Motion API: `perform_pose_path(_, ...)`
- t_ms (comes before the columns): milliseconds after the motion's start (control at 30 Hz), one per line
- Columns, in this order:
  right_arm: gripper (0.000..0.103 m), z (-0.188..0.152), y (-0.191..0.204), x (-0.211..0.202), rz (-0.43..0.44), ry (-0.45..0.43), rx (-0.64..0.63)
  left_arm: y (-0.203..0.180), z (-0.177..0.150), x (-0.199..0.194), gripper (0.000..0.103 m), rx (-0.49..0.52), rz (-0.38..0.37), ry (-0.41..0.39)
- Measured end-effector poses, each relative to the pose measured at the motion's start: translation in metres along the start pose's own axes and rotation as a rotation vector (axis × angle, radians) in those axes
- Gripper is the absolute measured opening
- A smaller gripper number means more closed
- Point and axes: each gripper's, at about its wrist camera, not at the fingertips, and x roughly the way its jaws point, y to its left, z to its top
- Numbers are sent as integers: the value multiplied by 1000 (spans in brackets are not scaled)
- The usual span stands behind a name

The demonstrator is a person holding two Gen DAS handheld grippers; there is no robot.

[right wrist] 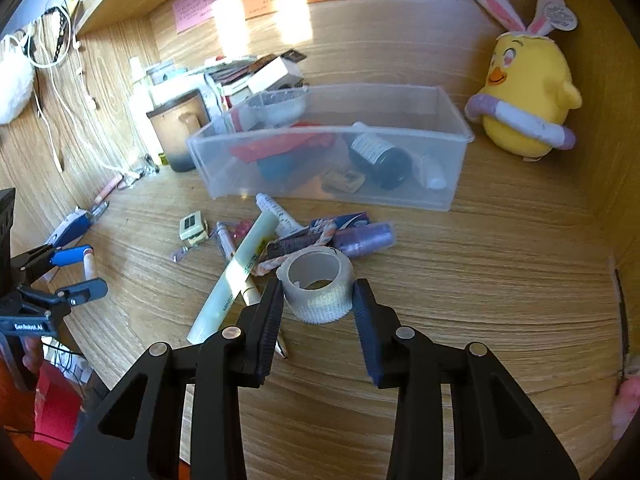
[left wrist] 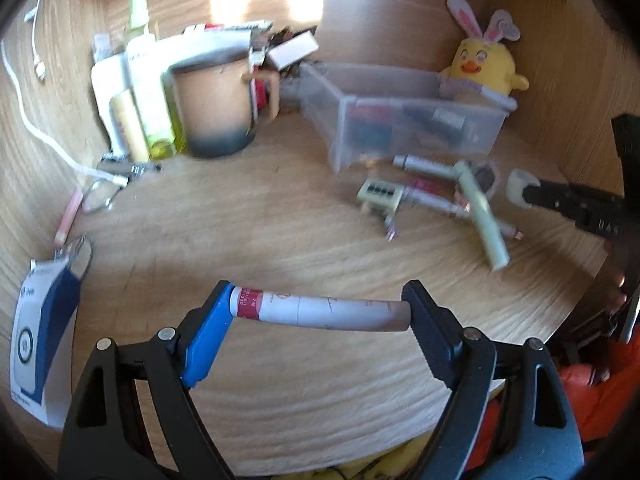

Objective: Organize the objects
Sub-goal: 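Grasp the white red-capped tube with the left gripper, then release the tube in the clear box while the right drops the tape roll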

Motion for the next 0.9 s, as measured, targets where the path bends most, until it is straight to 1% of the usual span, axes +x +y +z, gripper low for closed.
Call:
perform_pose_path(200,33,6,-12,-19,-16,-54,22,-18,30,-3,85,16,-23,-65)
perform_pose_path(300,33,13,-19,-28,-21,-85,27,-24,43,-1,85,4,-44,-88)
perform_pose_path(367,33,17,-23,-32,-21,-104,31,-28,53,2,85,-1,-43,-103)
perform_pose_path(667,33,53,-30,-37,-6,-180,13,-40,96,15,85,-22,-37,-155)
perform_pose_path(900,33,86,-31,-37,4,-242,-15,-44,131,25,85,-39,-36,-174)
